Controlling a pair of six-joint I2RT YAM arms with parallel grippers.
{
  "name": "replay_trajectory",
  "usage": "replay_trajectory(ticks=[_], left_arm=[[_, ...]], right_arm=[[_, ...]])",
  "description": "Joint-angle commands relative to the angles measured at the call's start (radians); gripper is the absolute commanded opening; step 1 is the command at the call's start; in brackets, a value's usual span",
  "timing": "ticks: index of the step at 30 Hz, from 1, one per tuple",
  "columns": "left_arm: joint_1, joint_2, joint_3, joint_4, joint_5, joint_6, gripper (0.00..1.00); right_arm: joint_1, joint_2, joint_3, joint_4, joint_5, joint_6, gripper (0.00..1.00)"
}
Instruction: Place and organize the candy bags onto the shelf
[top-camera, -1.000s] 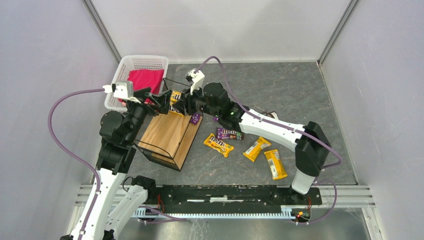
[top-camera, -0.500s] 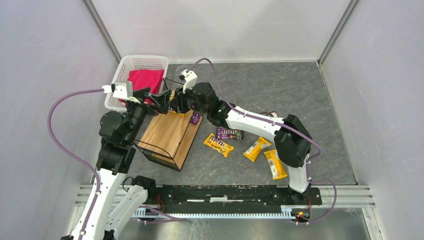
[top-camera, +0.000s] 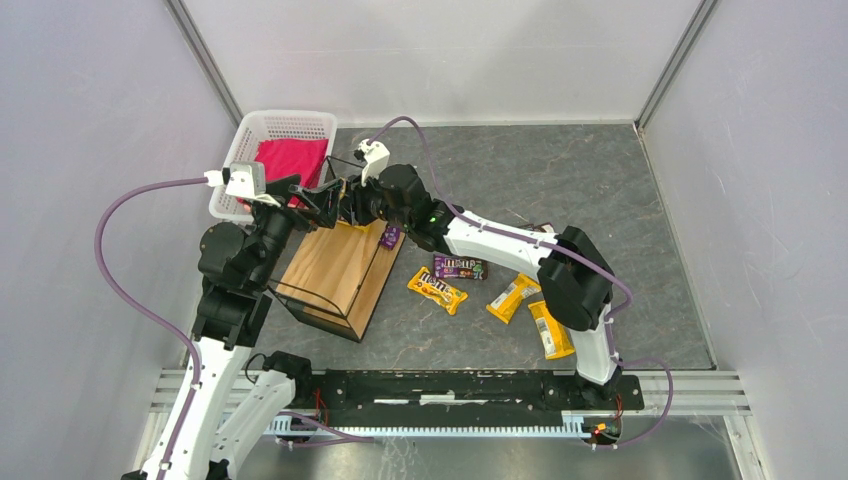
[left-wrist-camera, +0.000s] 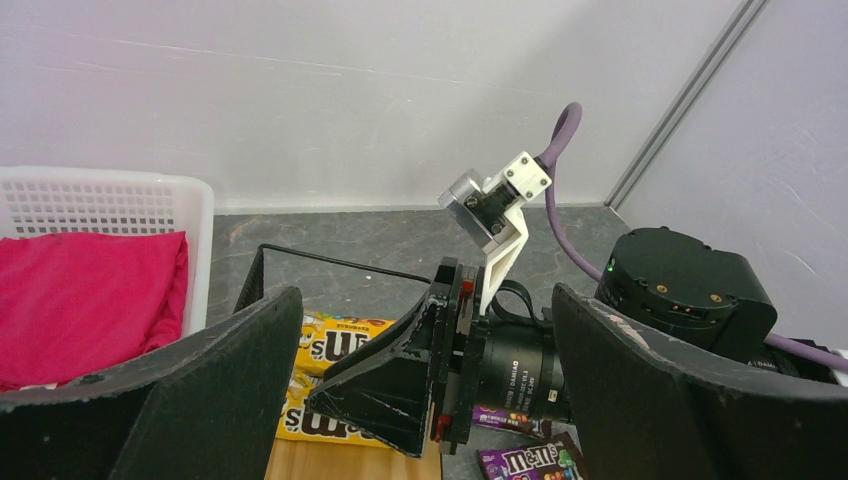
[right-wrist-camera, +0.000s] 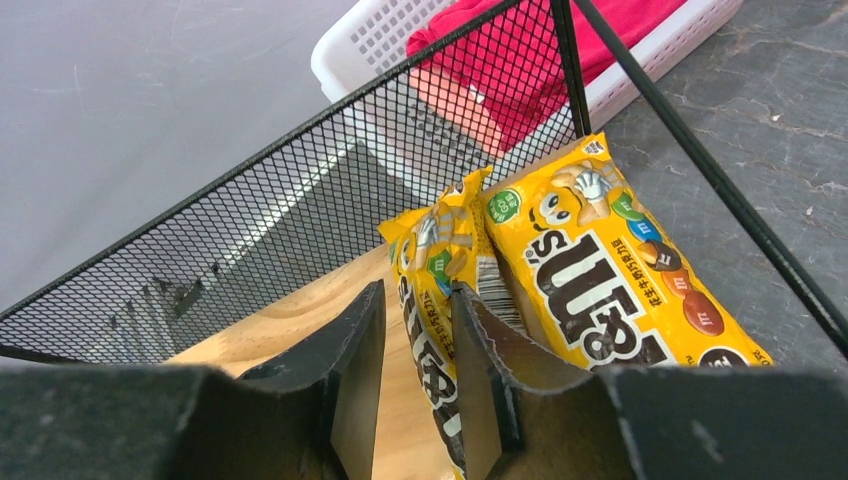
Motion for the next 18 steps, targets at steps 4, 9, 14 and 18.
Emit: replay_trajectory(ticks=[4,9,14,18], left_arm=[[0.005,-0.001,0.003,0.028,-0.009,0.052,1.0],[0.006,0.001,0.003,0.029,-0.005,0.05,1.0],[0.005,-0.001,0.003,0.029,0.001,0.049,1.0],[0.005,-0.002,0.003,0.029,0.001,0.049,1.0]], right_arm=[[0.002,0.016,0.057,-0.031,0.076,-0.02,0.37],[0.003,0.031,0.056,-0.039,0.103,-0.03,0.34],[0.005,0.041,0.063,-0.048,0.117,-0.044,0.27],[0.016,0.046,0.082,-0.067,0.136,-0.065,0.25]])
